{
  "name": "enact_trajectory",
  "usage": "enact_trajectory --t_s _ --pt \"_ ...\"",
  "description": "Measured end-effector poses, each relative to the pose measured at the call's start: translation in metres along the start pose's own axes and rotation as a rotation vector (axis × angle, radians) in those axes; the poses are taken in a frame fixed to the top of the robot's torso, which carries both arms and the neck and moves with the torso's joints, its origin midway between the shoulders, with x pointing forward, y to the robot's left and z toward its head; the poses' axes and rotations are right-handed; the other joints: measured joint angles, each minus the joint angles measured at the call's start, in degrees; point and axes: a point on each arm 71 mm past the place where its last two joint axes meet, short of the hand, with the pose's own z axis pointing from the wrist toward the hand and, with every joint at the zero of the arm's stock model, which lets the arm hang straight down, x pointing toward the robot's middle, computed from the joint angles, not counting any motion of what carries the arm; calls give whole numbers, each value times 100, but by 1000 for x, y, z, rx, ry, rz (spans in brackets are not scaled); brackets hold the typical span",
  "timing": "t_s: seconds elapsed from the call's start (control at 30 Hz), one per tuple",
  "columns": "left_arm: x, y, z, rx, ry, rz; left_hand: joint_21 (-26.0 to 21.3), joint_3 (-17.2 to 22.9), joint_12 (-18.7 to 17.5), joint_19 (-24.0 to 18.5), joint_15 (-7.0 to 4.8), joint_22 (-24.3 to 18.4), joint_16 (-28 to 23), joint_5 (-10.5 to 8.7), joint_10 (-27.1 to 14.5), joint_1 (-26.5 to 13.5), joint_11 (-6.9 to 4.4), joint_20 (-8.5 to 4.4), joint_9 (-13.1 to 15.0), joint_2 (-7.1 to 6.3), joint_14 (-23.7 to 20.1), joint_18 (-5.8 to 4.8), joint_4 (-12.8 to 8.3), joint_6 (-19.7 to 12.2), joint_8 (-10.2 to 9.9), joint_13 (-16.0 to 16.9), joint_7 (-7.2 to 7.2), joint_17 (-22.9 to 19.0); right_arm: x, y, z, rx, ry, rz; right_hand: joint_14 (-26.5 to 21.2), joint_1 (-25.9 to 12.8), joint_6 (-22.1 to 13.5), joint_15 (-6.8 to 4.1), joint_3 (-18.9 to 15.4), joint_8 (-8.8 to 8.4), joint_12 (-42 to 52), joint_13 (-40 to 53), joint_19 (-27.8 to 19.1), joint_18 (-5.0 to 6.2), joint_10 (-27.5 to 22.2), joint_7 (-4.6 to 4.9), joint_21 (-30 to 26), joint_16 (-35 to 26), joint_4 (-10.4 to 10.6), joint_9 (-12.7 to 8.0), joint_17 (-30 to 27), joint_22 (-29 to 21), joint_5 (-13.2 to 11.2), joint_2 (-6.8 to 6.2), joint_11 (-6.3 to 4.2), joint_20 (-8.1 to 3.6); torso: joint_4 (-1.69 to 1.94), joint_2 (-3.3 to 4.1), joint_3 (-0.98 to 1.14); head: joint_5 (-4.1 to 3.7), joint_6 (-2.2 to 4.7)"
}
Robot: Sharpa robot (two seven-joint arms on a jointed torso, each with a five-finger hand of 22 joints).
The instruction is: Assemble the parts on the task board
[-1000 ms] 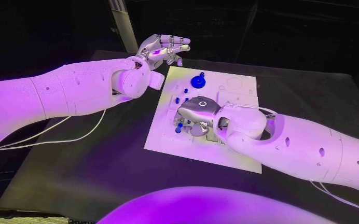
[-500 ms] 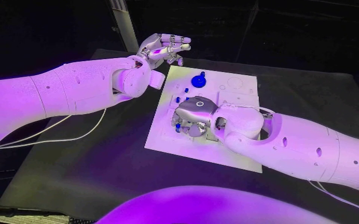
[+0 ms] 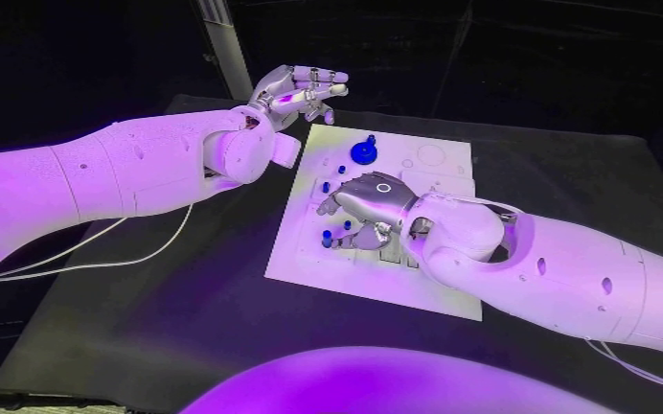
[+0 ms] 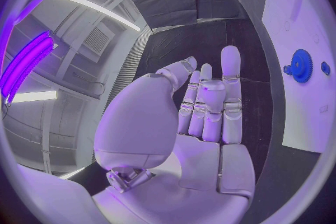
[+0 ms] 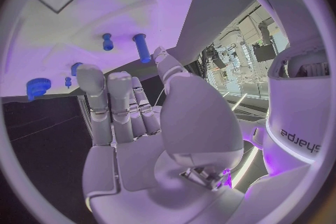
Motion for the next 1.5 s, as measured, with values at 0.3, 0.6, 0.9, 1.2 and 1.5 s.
enact_trajectory --t_s 0.3,0.6,0.9,1.2,1.5 --pt "-3 0 -1 -1 -4 1 0 0 0 0 0 0 0 0 0 0 0 0 0 0 0 -1 0 0 0 0 0 0 -22 -30 -52 100 -87 96 155 105 563 -142 -284 224 727 193 585 -101 1041 -193 711 837 220 81 807 1052 113 280 -258 -129 -18 -15 -10 -160 90" --pt "-4 -1 -3 -3 -6 1 0 0 0 0 0 0 1 0 0 0 0 0 0 0 0 -1 0 0 0 0 0 1 -33 -79 -119 374 -74 299 148 -573 904 -435 -862 490 1787 1066 1088 -323 2176 -535 1519 1526 1000 152 1423 2238 800 359 -617 -415 -86 -65 -47 -561 186" --pt "-3 -1 -3 -4 -2 -1 0 0 0 0 0 0 1 0 0 0 0 0 0 0 0 -1 0 0 0 1 0 1 -21 -102 -152 615 16 385 154 -622 724 -446 -1598 889 3916 3685 1191 -410 1944 -545 1822 2006 1440 271 1760 2729 717 480 -676 -450 -188 -102 -82 -903 219" --pt "-5 0 -5 -5 -5 0 0 0 0 0 0 -5 1 0 0 0 0 0 0 0 0 -1 0 -20 0 1 20 -11 0 -100 -156 736 132 379 154 -910 677 -446 -1897 1215 5054 5075 1190 -409 2081 -592 1822 2301 1461 413 2067 2732 598 461 -666 -450 -215 -114 -96 -989 231" --pt "-5 0 -5 -6 -4 0 0 0 0 0 0 -5 1 0 0 0 0 0 0 0 0 -1 0 -20 0 1 20 -11 18 -88 -146 752 207 364 154 -1000 642 -446 -1898 1386 5653 5790 1211 -408 2247 -603 1845 2596 1462 538 2452 2772 598 493 -684 -471 -214 -113 -101 -980 216"
